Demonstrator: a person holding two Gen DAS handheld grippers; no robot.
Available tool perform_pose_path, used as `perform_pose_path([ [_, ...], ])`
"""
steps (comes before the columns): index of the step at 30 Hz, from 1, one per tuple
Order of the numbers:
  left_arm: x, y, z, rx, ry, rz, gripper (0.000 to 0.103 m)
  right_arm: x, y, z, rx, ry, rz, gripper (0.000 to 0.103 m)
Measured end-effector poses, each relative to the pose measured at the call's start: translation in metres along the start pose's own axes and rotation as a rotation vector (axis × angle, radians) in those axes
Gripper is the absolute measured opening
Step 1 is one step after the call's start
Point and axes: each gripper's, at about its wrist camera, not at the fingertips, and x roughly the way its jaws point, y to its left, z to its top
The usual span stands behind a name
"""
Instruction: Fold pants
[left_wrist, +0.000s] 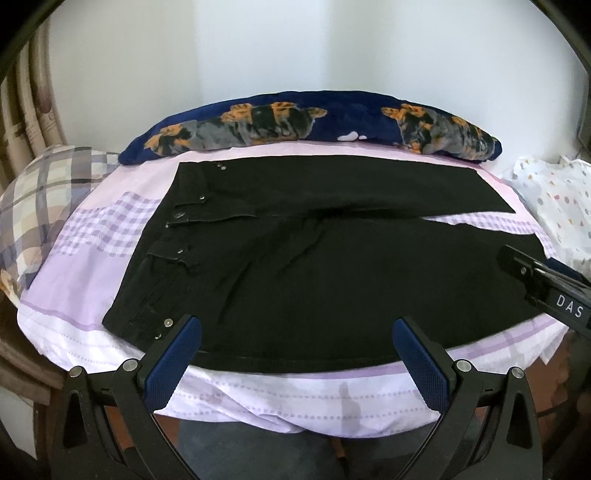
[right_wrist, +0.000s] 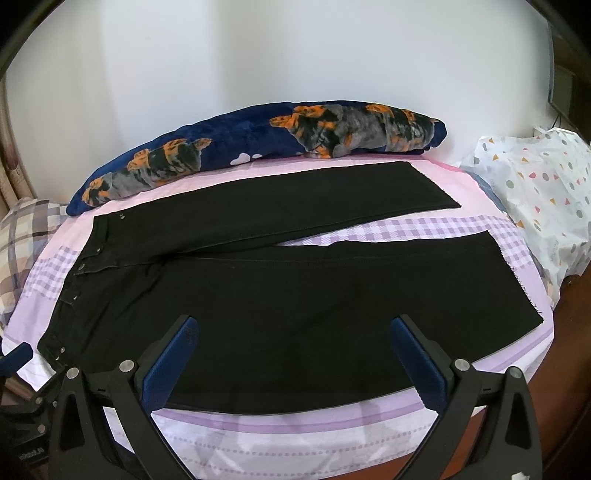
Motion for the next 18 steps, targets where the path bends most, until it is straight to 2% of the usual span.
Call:
perform_pose_path([
  [3, 0.000, 0.001, 0.003, -0.001, -0.009, 0.001, 0.102, 0.000, 0.000, 0.001, 0.000, 0.001, -0.001, 0.103],
  [7, 0.001, 0.001, 0.010, 0.006, -0.031, 0.039, 0.102, 0.000, 0.001, 0.001, -0.008, -0.003, -0.006, 0.103],
  [14, 0.002, -0.001, 0.025, 0.013, -0.070, 0.071, 0.102, -0.004, 0.002, 0.004, -0.028, -0.042, -0.025, 0.103],
  [18, 0.007, -0.002, 0.027, 0.012, -0.065, 0.071, 0.102, -0.007, -0.002, 0.004, -0.018, -0.066, -0.041, 0.103],
])
